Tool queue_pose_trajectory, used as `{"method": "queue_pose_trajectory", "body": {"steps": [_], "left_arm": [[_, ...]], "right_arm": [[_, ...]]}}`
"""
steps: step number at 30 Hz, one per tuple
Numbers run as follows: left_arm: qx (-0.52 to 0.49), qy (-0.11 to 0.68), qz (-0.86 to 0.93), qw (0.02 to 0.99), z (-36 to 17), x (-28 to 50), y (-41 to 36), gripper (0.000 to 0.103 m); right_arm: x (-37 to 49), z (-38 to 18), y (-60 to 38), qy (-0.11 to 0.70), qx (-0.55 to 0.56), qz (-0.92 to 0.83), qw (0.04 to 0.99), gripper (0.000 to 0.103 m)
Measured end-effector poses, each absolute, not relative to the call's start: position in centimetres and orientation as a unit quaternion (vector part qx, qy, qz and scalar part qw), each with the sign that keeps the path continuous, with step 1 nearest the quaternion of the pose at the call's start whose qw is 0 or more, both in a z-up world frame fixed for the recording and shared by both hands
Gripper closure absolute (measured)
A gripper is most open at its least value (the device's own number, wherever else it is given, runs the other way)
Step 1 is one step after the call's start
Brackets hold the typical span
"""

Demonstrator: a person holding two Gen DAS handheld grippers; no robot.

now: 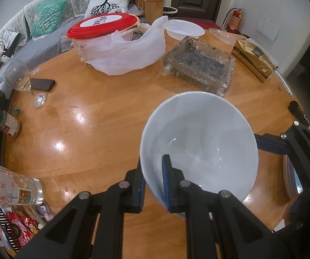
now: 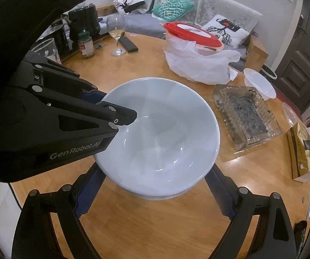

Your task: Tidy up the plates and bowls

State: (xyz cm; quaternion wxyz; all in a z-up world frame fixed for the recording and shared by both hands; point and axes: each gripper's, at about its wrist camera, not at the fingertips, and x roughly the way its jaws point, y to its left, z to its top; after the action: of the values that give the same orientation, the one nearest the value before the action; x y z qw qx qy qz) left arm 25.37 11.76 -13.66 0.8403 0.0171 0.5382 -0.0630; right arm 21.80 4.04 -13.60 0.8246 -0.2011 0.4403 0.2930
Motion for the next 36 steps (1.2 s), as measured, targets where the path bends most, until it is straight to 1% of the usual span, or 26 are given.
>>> {"method": "queue_pose_trajectory", "body": {"steps": [13,31,33,35,36], "left_arm": [[0.036,0.541,-0.059,0.839,-14.3,25.7,11.6,0.092],[0.031,0.536,-0.057,0.842,-14.2,25.8,11.5,0.092],[0.027,0.534,-0.059,0.843,-13.9,25.7,11.6,0.089],[0.022,0.533,-0.062,0.844,-13.8,25.6,11.8,0.08],[0.021,0.533,-0.063,0.844,-13.8,25.6,11.8,0.079]], "right_arm": [[22.2,-13.9,3.9,0.458,-0.201,0.288,0.817,0.013],[21.3,-14.2,3.5,0.44,-0.209,0.296,0.821,0.013],[21.0,-14.2,2.8,0.431,-0.196,0.299,0.828,0.012],[20.7,-14.3,1.9,0.418,-0.178,0.303,0.838,0.009],[20.5,-14.5,1.3,0.408,-0.164,0.308,0.844,0.006]]}}
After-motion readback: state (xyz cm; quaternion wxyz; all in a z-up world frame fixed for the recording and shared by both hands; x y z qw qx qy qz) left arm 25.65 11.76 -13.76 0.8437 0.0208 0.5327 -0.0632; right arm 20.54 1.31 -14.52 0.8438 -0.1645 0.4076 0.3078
